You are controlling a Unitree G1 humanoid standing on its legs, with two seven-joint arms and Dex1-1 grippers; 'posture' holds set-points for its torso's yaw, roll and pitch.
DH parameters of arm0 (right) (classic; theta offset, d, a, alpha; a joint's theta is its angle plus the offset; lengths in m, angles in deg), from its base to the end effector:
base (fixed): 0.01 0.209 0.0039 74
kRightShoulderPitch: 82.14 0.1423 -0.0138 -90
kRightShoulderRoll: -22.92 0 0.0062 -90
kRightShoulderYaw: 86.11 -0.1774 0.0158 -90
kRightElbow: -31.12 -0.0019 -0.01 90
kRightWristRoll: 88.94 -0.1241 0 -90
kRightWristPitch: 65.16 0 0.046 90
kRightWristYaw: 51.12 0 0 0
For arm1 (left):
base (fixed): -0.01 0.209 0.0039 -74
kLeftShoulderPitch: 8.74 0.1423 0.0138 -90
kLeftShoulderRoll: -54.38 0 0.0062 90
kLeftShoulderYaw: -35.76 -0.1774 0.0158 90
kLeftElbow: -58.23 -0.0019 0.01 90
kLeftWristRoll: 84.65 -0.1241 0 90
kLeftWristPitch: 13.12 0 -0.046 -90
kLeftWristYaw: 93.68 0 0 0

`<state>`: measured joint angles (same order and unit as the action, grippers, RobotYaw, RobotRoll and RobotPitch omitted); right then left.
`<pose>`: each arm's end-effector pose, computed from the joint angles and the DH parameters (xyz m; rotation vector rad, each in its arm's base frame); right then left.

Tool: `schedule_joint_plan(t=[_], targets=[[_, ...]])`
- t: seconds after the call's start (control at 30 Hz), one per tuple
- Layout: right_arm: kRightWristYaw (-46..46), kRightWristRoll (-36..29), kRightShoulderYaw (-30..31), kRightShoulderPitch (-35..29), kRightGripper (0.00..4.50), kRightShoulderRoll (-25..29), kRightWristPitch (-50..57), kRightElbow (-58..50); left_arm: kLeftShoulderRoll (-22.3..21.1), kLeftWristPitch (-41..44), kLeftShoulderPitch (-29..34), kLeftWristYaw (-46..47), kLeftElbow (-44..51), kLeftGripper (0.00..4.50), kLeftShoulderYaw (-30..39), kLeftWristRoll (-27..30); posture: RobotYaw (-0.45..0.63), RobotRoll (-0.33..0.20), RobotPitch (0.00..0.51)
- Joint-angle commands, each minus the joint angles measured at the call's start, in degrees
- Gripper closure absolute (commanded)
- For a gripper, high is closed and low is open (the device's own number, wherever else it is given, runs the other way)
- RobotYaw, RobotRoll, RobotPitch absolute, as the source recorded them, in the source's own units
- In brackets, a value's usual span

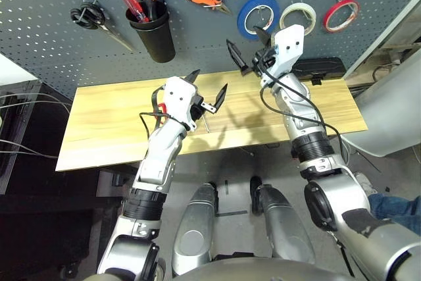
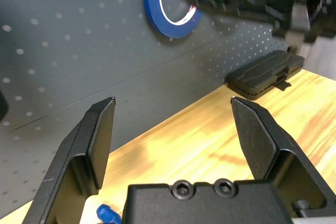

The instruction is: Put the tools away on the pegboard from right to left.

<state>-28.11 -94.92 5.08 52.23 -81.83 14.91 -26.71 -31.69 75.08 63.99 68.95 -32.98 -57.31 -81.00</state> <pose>0.3098 -0.0999 0.1476 -0.0364 -0.3540 0.6095 0.2413 0.1608 0.1110 0.1977 -0.2737 -0.4143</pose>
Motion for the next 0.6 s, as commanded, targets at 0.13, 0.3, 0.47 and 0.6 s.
schedule_joint_plan(t=[0.13,0.3,0.47,0.6], targets=[[-0.3,-0.8,-0.8,-0.1,0.04,-0.3,7.3,5.9,-0.3,0.8,1.3,0.3,-0.9,0.00,0.0,-1.3,0.14,0.000,0.257],[-2.0,-2.1,-2.6,1.6,0.04,-0.7,13.2,8.4,-0.5,1.4,1.4,0.6,-1.1,0.00,0.0,-1.9,0.14,0.000,0.264],[-3.3,-2.8,-4.3,2.9,0.04,-0.5,15.7,10.4,-0.8,2.9,1.2,1.3,-1.9,0.00,-0.1,-3.1,0.14,0.000,0.268],[-1.0,-2.9,-3.9,2.6,0.04,0.4,16.4,9.9,-0.7,4.8,0.3,1.3,-3.4,0.00,-0.4,-3.2,0.14,0.000,0.270]])
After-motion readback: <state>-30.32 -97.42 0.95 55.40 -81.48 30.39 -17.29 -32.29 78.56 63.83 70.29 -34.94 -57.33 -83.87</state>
